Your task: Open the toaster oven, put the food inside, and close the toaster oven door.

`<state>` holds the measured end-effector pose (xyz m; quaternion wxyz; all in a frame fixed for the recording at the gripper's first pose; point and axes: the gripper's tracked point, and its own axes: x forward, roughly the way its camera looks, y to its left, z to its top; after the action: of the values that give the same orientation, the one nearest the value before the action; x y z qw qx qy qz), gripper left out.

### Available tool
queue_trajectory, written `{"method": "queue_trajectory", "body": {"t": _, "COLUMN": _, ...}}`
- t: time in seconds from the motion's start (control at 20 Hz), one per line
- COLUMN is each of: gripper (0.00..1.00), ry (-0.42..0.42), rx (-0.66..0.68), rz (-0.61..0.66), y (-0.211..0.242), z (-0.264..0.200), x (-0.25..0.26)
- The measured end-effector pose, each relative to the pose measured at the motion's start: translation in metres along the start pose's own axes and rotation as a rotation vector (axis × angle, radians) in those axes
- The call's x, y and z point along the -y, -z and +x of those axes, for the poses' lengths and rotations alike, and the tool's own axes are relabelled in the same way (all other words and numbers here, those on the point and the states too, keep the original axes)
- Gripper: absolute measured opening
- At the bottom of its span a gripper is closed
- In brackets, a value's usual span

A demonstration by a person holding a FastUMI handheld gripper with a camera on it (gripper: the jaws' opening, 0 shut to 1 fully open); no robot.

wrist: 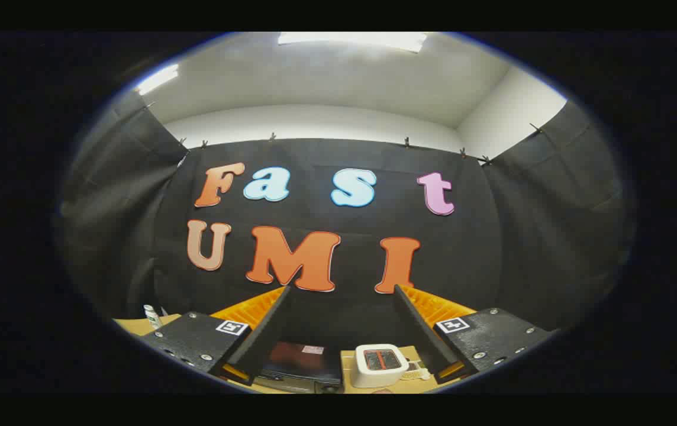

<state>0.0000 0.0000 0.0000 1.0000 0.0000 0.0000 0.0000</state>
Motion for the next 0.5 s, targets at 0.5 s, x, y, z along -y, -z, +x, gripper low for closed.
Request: {"method": "queue_trajectory", "body": {"t": 0.5, "gripper": 0.99, "ry": -0.005, "rx": -0.104, "rz": -0.058, "y": 0.026, "z": -0.008, "x": -0.002}}
